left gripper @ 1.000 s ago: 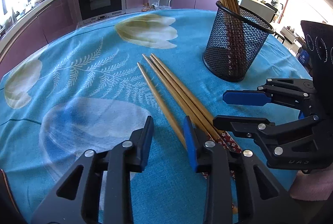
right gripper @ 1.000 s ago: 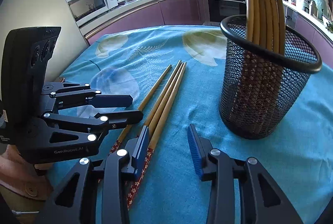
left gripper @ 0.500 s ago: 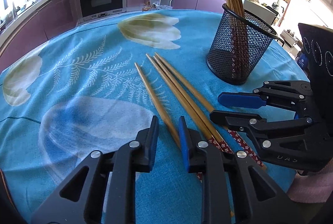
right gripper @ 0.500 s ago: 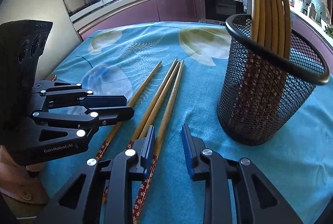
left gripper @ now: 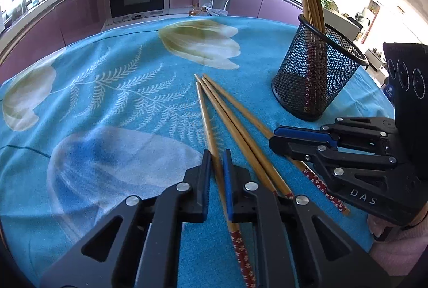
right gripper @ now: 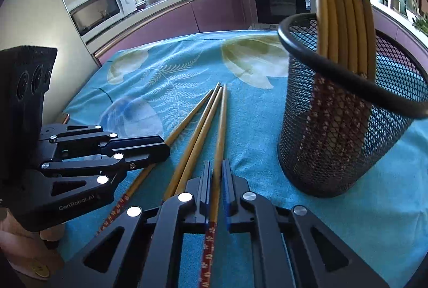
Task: Organize utensils
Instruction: 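Close the left gripper on one chopstick while the right gripper closes on another, then raise both held chopsticks upright off the cloth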
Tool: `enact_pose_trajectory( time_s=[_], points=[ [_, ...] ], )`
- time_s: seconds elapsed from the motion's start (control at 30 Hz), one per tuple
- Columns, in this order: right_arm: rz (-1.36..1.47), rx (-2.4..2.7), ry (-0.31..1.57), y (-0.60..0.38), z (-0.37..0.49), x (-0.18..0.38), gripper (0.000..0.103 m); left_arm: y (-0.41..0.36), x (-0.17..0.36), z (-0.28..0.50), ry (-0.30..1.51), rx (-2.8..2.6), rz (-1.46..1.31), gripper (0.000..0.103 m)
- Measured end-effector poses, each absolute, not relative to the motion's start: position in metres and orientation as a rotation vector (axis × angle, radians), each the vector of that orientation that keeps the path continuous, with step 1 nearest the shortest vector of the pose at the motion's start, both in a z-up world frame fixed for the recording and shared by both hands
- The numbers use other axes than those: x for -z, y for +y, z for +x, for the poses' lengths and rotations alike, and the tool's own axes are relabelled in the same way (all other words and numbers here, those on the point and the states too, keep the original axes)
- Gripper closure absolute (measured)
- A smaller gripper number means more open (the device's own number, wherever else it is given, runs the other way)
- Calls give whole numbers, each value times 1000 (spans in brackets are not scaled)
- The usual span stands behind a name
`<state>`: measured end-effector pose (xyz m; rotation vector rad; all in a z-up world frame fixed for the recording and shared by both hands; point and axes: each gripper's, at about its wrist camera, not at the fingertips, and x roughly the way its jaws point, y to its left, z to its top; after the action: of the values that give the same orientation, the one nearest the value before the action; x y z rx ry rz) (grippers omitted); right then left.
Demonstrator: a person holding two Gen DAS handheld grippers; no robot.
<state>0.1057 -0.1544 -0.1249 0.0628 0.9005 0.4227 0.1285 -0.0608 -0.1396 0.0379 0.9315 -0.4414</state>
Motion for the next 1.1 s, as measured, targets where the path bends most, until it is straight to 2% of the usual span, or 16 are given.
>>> enact_pose_trajectory(
  time_s=[0.53, 0.67, 0.83, 0.93, 1.1],
  points=[
    [24, -484, 900, -152, 94, 119, 97, -62, 139, 121, 935, 479, 45, 95],
    [3, -475, 917, -148, 98, 123, 96, -66, 143, 123, 945, 493, 78, 89],
    [14, -479, 914, -148, 104, 124, 96, -70, 142, 127, 947, 502, 96, 88],
    [14, -478, 908, -148, 104, 124, 97, -73, 141, 129, 946, 480, 109, 95],
    [32, -484, 884, -153, 99, 118, 97, -74, 137, 126, 928, 467, 106, 96]
  ],
)
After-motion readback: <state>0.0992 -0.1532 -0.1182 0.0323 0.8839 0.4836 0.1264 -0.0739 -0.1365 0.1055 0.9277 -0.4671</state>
